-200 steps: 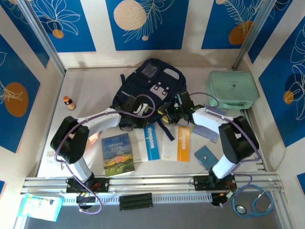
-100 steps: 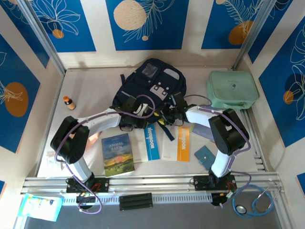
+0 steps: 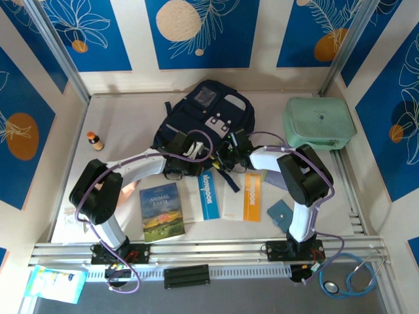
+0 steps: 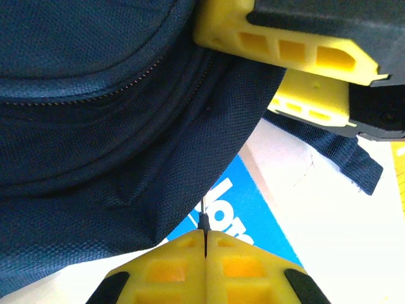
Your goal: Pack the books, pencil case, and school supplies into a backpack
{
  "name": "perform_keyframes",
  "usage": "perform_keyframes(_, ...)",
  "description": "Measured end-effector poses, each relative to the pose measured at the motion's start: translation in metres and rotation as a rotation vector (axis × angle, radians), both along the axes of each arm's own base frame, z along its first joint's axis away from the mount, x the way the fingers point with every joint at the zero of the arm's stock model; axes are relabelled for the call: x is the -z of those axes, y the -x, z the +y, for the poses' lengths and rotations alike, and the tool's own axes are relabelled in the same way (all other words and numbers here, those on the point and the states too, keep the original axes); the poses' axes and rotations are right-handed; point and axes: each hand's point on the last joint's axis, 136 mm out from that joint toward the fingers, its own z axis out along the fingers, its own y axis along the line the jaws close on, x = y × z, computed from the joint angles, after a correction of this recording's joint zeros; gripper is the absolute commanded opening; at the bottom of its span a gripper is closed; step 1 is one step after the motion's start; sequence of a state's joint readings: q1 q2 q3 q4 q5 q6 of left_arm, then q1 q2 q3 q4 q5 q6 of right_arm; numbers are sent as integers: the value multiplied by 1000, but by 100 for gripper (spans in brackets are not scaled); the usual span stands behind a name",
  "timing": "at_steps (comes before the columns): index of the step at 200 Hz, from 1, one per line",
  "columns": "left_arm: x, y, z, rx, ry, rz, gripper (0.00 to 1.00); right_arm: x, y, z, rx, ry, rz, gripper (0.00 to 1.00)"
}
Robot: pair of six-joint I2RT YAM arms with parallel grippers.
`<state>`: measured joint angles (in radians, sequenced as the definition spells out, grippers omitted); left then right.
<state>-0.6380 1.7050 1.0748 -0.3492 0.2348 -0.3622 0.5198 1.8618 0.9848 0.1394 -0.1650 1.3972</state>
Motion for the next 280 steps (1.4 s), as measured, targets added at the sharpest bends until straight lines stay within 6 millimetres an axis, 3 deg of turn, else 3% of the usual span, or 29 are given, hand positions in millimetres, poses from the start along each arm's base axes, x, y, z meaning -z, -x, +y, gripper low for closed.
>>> perform_keyframes(17, 3, 1, 2, -4, -9, 0, 0, 0, 0, 0, 2, 6, -8, 32)
perform_keyframes(51, 6, 0, 4, -9, -17, -5, 0, -5, 4, -4, 11, 24, -9, 50)
perform_keyframes(109, 6, 0, 4, -9, -15, -8, 0, 8, 21, -14, 34, 60, 36, 54)
perform_keyframes(147, 6, 0, 4, -9, -15, -7, 0, 14, 15, -9, 31, 70, 43, 49)
perform_keyframes(193, 6, 0, 4, -9, -15, -7, 0, 12, 6, -4, 30, 76, 1, 21)
perform_keyframes(213, 6, -1, 4, -10, -18, -10, 0, 9, 3, -4, 28, 92, -33, 16)
perform_keyframes(247, 5, -4, 4, -13, -15, -26, 0, -9, 2, -9, 27, 124, -89, 15)
perform_keyframes(280, 5, 0, 5, -9, 22, -50, 0, -39, 5, -15, 31, 133, -143, 14)
